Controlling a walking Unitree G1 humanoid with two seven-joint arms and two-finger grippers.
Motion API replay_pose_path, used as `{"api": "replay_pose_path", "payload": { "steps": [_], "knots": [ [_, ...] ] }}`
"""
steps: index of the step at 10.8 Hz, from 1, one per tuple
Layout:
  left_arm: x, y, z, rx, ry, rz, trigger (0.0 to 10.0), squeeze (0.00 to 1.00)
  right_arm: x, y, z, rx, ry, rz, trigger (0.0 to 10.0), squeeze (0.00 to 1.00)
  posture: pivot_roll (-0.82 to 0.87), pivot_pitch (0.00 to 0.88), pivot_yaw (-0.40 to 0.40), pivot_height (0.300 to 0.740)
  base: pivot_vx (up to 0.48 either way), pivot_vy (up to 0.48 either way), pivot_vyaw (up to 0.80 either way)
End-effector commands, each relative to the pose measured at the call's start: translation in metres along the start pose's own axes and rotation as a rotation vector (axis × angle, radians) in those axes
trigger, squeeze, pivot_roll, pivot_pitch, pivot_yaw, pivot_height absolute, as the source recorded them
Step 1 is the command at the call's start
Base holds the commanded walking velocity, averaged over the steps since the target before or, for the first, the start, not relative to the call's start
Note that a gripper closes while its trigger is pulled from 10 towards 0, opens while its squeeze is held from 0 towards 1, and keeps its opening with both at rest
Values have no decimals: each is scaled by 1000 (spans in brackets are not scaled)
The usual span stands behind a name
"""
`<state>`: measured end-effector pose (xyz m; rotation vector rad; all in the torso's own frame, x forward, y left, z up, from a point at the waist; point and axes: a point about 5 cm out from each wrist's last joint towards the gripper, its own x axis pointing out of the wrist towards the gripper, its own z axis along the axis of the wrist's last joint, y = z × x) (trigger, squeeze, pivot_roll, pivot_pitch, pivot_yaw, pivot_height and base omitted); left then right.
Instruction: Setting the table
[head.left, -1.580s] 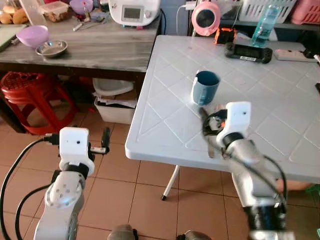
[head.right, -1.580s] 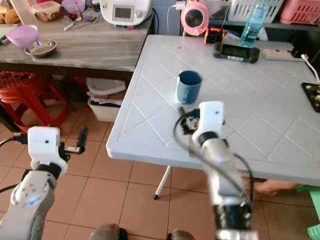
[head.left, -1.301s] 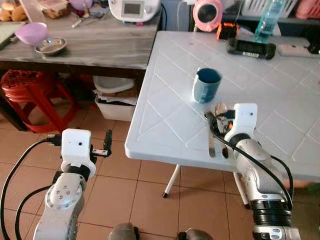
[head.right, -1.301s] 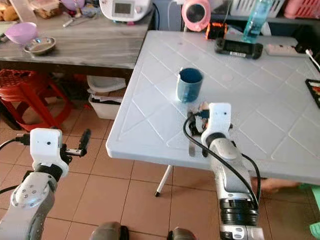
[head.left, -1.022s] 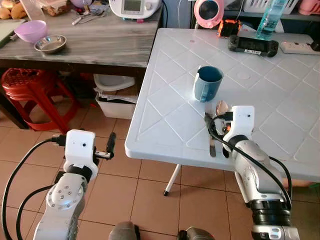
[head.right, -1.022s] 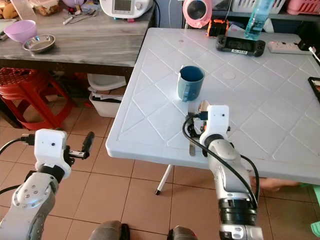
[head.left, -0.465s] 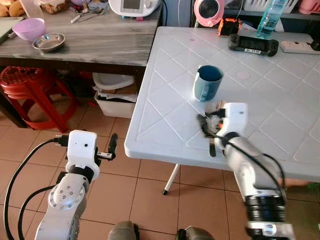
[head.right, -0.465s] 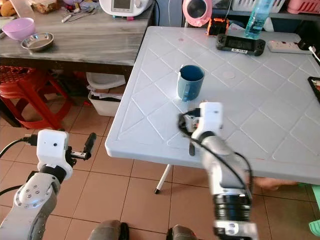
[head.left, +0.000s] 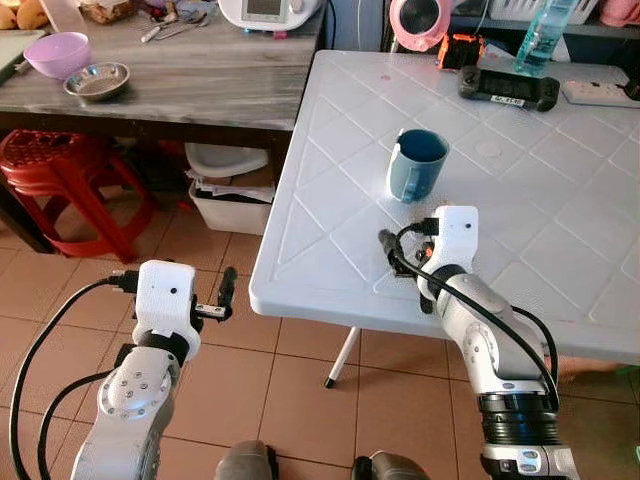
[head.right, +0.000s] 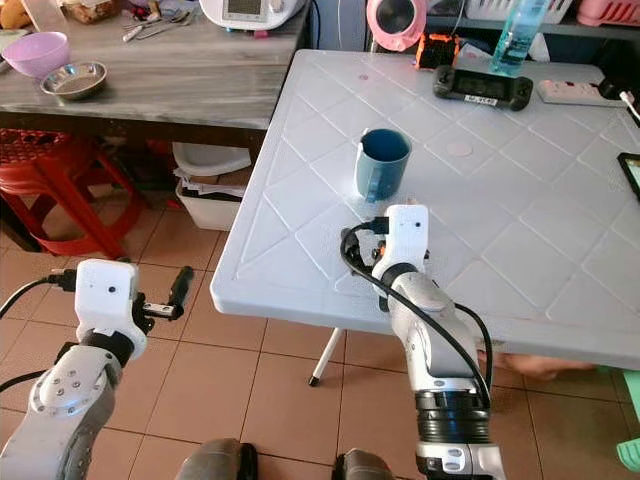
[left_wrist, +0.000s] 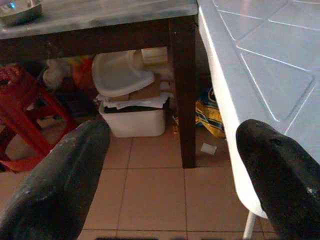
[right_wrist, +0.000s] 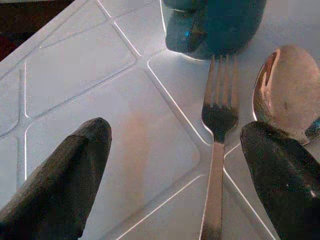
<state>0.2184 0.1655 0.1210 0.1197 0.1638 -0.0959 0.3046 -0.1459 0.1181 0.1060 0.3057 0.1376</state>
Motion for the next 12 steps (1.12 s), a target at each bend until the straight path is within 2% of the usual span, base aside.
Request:
{"api": "replay_pose_path", "payload": {
  "steps": [1,4,5,6,7,8,9,10,11,12],
  "knots": [
    [0,0,0,9,5,-5,10000,0,-2,-3,3,-1,-6,-18,10000,0,94,84,21,740,0,0,0],
    [0,-1,0,18,4,-16,10000,0,2,-12,4,-43,-18,-50,10000,0,100,84,21,740,0,0,0],
    [0,-2,-1,25,2,-20,10000,0,4,-14,3,-48,-16,-53,9725,0,102,83,21,740,0,0,0],
    [0,-1,-1,26,2,-20,10000,0,6,-15,1,-51,-10,-50,7176,0,106,82,19,740,0,0,0],
    [-1,-1,-1,26,1,-17,10000,0,8,-15,0,-52,-7,-47,3216,0,108,83,19,740,0,0,0],
    [-1,-1,-1,25,1,-15,10000,0,9,-15,-1,-55,-5,-42,2745,0,109,84,22,740,0,0,0],
    [-1,-1,-1,24,-1,-17,10000,0,12,-16,1,-52,-8,-39,4196,0,108,85,22,740,0,0,0],
    [-1,-1,-1,24,-1,-18,10000,0,13,-16,2,-54,-10,-32,4980,0,106,84,21,740,0,0,0],
    [-1,-2,-1,23,-3,-20,10000,0,13,-14,2,-55,-9,-25,10000,0,107,85,19,740,0,0,0],
    [-1,-2,0,21,-4,-19,10000,0,12,-11,5,-54,-8,-13,10000,0,107,88,19,740,0,0,0]
  ]
}}
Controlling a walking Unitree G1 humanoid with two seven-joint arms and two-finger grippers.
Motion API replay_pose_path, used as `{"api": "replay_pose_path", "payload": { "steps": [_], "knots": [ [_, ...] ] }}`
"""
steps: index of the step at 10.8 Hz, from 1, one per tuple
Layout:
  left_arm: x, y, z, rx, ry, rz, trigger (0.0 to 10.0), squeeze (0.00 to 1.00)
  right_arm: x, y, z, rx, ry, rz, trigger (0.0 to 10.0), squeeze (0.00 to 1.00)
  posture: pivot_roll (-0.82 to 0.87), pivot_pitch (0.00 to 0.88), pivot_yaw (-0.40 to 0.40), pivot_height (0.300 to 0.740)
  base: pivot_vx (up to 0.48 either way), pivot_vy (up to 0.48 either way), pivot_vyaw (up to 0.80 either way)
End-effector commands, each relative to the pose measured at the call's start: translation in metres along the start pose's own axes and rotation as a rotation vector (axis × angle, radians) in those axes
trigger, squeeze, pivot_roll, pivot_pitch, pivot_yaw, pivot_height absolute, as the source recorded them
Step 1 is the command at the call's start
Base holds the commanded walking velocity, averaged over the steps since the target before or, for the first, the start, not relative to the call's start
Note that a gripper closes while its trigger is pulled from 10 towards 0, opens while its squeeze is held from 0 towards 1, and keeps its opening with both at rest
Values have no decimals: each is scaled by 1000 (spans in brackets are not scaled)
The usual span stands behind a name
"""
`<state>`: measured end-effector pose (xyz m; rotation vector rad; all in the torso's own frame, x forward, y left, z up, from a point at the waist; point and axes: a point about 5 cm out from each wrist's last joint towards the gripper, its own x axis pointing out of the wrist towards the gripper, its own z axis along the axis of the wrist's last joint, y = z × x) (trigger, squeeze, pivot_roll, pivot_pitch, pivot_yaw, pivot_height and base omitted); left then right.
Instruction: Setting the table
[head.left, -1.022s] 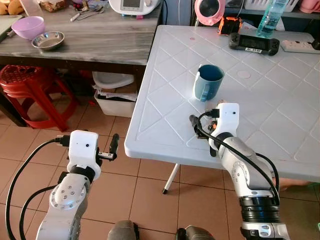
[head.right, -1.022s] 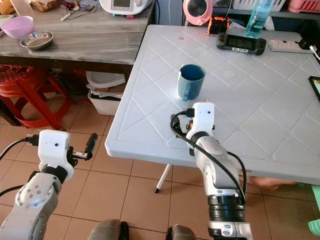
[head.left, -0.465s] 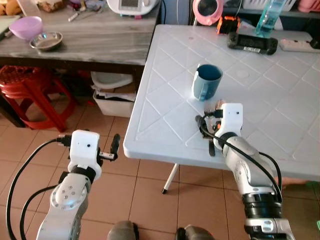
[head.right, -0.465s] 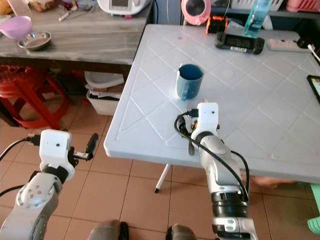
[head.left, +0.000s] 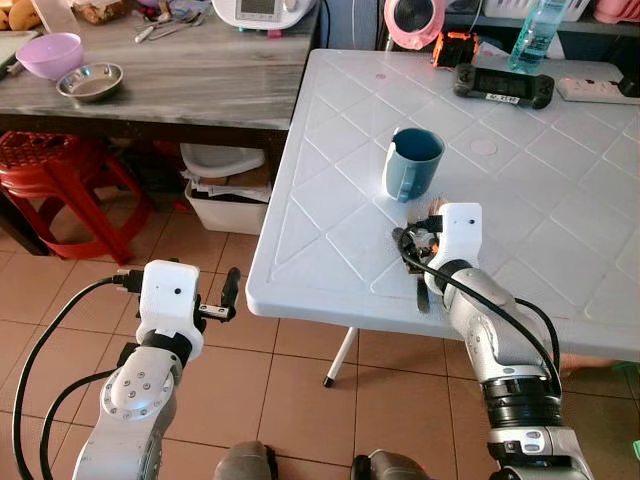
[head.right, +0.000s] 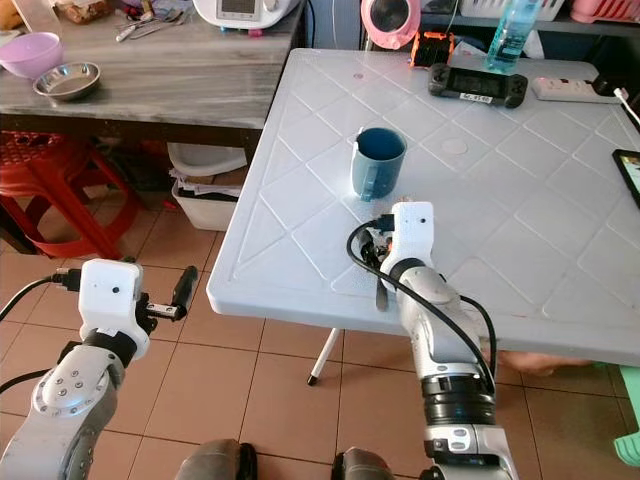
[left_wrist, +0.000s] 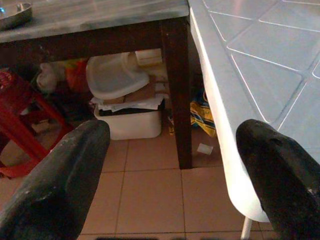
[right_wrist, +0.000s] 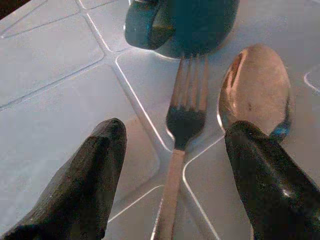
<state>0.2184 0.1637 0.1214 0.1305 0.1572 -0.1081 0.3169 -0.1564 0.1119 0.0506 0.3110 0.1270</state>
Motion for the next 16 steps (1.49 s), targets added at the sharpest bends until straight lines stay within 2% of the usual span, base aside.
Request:
{"api": "replay_pose_path", "payload": {
  "steps": [1,4,7,8,10,11,12,13,16],
  "knots": [
    [-1,-1,-1,6,5,-7,10000,0,-1,6,9,2,-26,26,10000,0,104,88,16,740,0,0,0],
    [0,-2,-2,-10,3,-13,10000,0,4,13,1,-4,8,52,10000,0,106,90,12,740,0,0,0],
    [0,-4,-3,-16,10,-25,10000,0,2,17,-18,9,76,84,10000,0,103,91,14,740,0,0,0],
    [0,-4,-3,-17,11,-28,10000,0,2,17,-23,18,91,80,0,0,104,91,15,740,0,0,0],
    [0,-4,-3,-18,11,-30,10000,0,1,16,-29,38,122,65,0,0,103,89,12,740,0,0,0],
    [1,-9,-3,-32,19,-94,10000,0,-3,12,-42,33,196,49,0,0,102,81,7,740,0,0,0],
    [1,-21,-3,-40,24,-240,10000,0,-5,9,-49,36,233,41,0,0,100,71,3,740,0,0,0],
    [-1,-28,-2,-42,21,-342,10000,0,-5,5,-51,33,246,30,0,0,98,64,1,740,0,0,0],
    [-3,-37,-2,-64,12,-442,10000,0,-4,-8,-52,6,263,-18,0,0,91,32,-6,740,0,0,0]
  ]
}}
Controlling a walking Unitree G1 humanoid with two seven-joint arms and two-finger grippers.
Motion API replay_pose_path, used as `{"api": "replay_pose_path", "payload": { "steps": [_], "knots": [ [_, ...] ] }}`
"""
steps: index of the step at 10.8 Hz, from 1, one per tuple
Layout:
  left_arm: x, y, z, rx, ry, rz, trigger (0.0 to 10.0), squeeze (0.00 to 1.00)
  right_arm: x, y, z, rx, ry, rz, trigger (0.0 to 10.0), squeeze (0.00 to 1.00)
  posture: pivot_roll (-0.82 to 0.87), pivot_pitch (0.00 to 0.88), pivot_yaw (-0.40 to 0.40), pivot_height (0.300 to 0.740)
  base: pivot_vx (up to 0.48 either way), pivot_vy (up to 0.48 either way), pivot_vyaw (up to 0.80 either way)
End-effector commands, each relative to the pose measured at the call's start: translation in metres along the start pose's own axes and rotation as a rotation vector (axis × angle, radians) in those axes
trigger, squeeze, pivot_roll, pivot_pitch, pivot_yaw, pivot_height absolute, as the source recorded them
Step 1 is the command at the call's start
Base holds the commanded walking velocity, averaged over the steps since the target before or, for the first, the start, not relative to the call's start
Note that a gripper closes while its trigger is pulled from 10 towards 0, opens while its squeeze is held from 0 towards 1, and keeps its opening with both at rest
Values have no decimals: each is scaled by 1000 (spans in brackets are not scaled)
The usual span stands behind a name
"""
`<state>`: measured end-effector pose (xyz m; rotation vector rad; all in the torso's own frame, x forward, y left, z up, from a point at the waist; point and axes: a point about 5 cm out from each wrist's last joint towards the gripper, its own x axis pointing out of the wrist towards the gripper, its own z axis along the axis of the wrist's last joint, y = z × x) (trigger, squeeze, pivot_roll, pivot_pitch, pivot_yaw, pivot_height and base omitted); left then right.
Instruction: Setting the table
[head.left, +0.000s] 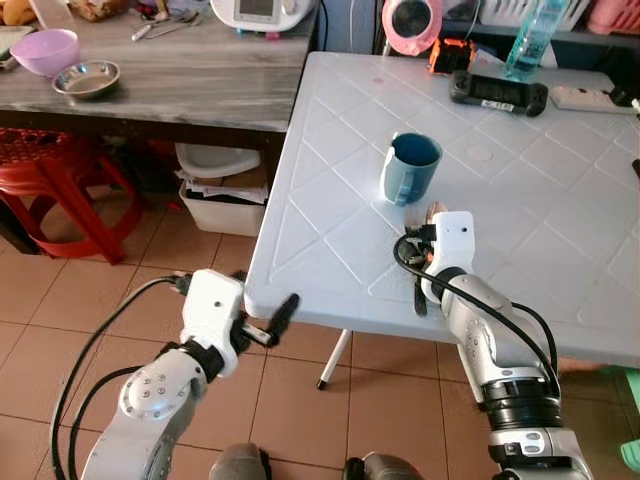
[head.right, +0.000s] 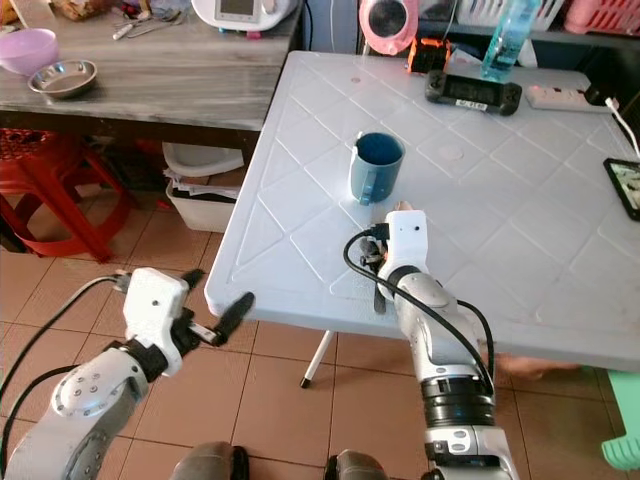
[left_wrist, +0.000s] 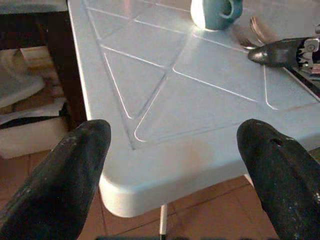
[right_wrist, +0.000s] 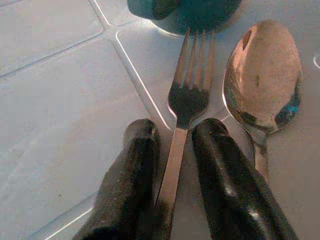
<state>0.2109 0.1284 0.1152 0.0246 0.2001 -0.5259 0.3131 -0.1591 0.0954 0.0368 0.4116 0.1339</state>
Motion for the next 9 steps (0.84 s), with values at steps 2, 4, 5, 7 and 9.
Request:
{"api": "replay_pose_path", "payload": {
  "steps": [2,4,5,7,9],
  "knots": [
    [3,-2,-2,11,2,-20,10000,0,-2,-10,-45,78,213,-48,0,0,92,0,-11,740,0,0,0],
    [9,-3,-3,13,-12,-44,10000,0,0,-11,-48,61,227,-42,0,0,77,0,-16,740,0,0,0],
    [13,-4,-1,-4,-45,-63,10000,0,1,-11,-47,66,223,-51,0,0,70,0,-16,740,0,0,0],
    [23,3,12,-74,-144,8,10000,0,4,-7,-29,95,109,-84,0,0,61,0,-18,740,0,0,0],
    [29,9,12,-55,-143,49,10000,0,2,7,-13,128,9,-6,0,0,51,0,-27,740,0,135,0]
  ]
}}
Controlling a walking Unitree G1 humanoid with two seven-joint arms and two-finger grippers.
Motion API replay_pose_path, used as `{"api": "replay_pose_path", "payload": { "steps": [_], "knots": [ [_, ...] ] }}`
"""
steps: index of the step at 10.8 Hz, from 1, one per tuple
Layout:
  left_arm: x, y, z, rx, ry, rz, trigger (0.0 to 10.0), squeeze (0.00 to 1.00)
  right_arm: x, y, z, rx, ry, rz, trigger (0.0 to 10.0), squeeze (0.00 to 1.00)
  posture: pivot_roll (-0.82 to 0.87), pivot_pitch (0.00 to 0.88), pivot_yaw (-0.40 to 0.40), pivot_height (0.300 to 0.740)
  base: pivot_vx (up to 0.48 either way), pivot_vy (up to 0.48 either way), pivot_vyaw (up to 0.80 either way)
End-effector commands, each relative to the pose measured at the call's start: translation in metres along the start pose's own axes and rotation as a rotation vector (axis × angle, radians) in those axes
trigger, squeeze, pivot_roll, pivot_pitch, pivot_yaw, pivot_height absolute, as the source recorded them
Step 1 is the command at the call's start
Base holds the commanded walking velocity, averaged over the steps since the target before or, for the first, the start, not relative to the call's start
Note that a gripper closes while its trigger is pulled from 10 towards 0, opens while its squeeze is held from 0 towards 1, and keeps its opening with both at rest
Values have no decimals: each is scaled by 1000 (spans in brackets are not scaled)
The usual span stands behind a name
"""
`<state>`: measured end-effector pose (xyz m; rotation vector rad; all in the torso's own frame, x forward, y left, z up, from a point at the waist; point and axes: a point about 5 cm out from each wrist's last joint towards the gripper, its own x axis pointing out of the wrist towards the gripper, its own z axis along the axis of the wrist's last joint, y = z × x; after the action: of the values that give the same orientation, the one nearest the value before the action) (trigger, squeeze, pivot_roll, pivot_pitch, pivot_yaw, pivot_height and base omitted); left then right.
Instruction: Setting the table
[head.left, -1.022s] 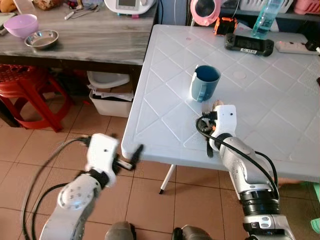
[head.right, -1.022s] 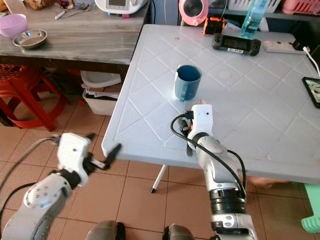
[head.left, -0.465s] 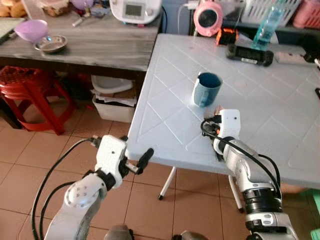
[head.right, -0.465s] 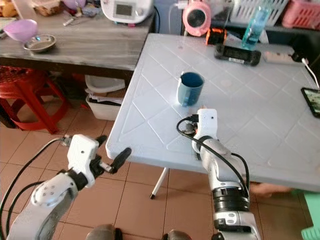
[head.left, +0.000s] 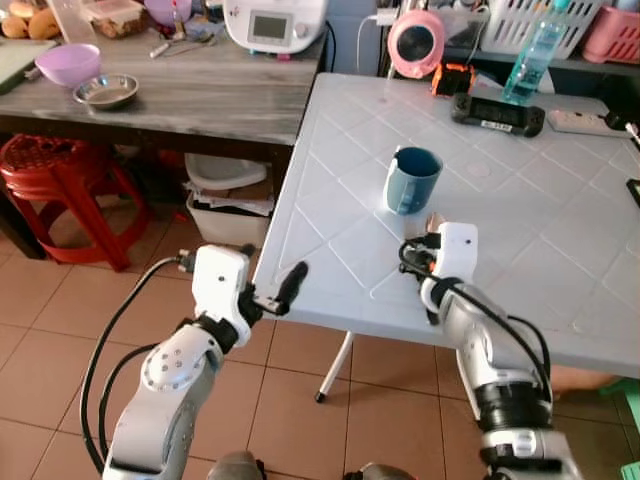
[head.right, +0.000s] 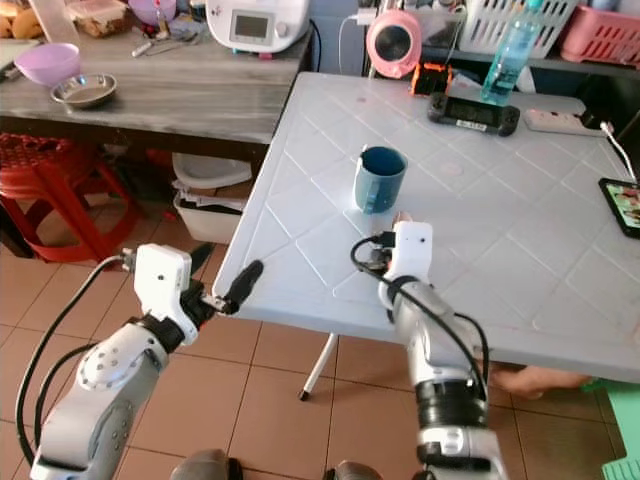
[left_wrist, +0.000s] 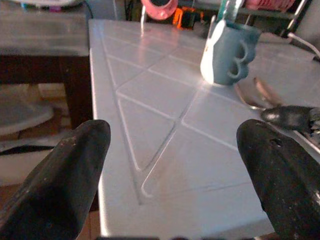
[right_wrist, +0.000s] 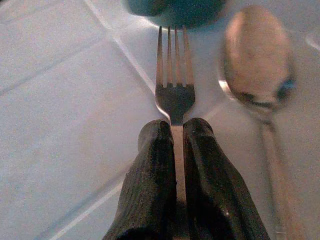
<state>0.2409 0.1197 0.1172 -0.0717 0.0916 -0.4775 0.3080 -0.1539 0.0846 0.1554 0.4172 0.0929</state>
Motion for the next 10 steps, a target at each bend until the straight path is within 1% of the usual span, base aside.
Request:
{"api": "replay_pose_path", "payload": {
  "steps": [1,3,5,7,8,9,10],
  "knots": [
    [3,5,4,37,-16,33,10000,0,-2,8,-2,30,2,42,10000,0,49,0,-31,740,0,480,0],
    [6,13,6,57,-28,47,10000,0,-5,8,-12,27,33,13,10000,0,46,0,-27,740,0,480,0],
    [8,17,7,68,-29,52,10000,0,-8,11,-18,56,49,9,10000,0,40,0,-22,740,0,480,0],
    [15,17,8,85,-43,82,10000,0,-10,13,-20,31,54,-3,10000,0,39,0,-21,740,0,480,0],
    [19,16,9,95,-56,101,10000,0,-9,14,-12,-60,-9,-34,10000,0,38,0,-20,740,0,480,0],
    [21,17,11,109,-78,138,10000,0,-8,15,0,-97,-96,-39,10000,0,38,0,-22,740,0,480,0],
    [21,22,12,129,-88,211,10000,0,-8,14,6,-137,-137,-62,10000,0,35,0,-27,740,0,469,0]
  ]
}}
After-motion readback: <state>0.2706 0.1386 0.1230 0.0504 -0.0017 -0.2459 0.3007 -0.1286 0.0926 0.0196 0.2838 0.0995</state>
